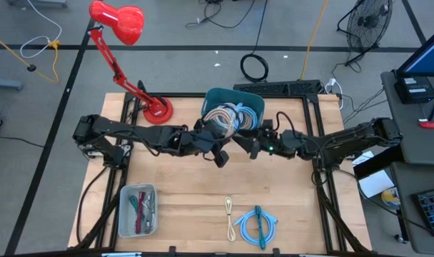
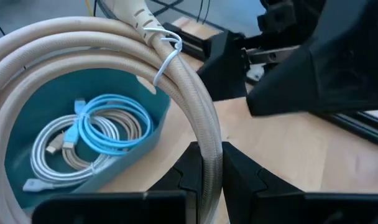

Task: Pick & Place USB Port
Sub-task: Put the brown wire cable into the blue bin

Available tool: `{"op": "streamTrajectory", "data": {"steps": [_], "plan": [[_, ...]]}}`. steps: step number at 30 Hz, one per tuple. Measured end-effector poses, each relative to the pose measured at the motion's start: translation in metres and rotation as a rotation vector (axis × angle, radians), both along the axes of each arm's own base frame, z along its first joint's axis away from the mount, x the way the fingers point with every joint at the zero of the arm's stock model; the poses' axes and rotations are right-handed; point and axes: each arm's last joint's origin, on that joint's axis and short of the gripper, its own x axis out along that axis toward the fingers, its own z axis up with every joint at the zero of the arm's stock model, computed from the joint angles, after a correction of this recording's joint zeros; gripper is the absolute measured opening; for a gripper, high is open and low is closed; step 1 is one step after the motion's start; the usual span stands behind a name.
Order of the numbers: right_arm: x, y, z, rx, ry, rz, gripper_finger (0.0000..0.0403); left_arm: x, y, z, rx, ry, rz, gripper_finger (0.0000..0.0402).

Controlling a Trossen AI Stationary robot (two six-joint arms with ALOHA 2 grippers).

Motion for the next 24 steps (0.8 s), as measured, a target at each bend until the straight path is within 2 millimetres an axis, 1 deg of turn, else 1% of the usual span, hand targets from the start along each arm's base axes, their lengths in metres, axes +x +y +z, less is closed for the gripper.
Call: {"op": "streamTrajectory", "data": {"steps": [5,7,9,11,13,15,17,19,21,23,24], "plan": [[0.0,-0.002,0.002,0.011,-0.022,0.006,0.0291,-0.002,-0.001,-0.002,0.003,0.035,-0.022,0.0035],[0.001,-0.003,0.002,0.017,-0.027,0.075,0.0289,-0.004,-0.004,-0.006,0.026,0.091,-0.054,0.0035],[0.0,-0.003,0.004,0.07,-0.043,0.182,0.0287,-0.01,-0.008,-0.013,0.038,0.196,-0.115,0.0035],[0.0,-0.002,0.005,0.149,-0.058,0.293,0.0284,-0.017,-0.014,-0.02,0.036,0.309,-0.227,0.0035],[0.0,-0.001,0.004,0.215,-0.045,0.396,0.0282,-0.025,-0.025,-0.027,0.035,0.432,-0.385,0.0035],[0.0,0.0,0.003,0.276,-0.033,0.492,0.0282,-0.035,-0.037,-0.032,0.043,0.532,-0.526,0.0035],[-0.001,0.001,0.003,0.335,-0.018,0.569,0.0282,-0.043,-0.052,-0.034,0.086,0.592,-0.66,0.0035],[-0.001,-0.001,-0.001,0.385,0.027,0.599,0.0281,-0.054,-0.067,-0.03,0.157,0.618,-0.801,0.0035],[-0.001,-0.004,-0.006,0.408,0.08,0.6,0.0281,-0.06,-0.079,-0.024,0.233,0.614,-0.915,0.0035],[-0.001,-0.008,-0.012,0.427,0.138,0.58,0.0281,-0.064,-0.089,-0.016,0.285,0.611,-0.978,0.0035],[-0.001,-0.01,-0.016,0.437,0.168,0.566,0.0281,-0.066,-0.091,-0.013,0.293,0.618,-0.989,0.0035]]}}
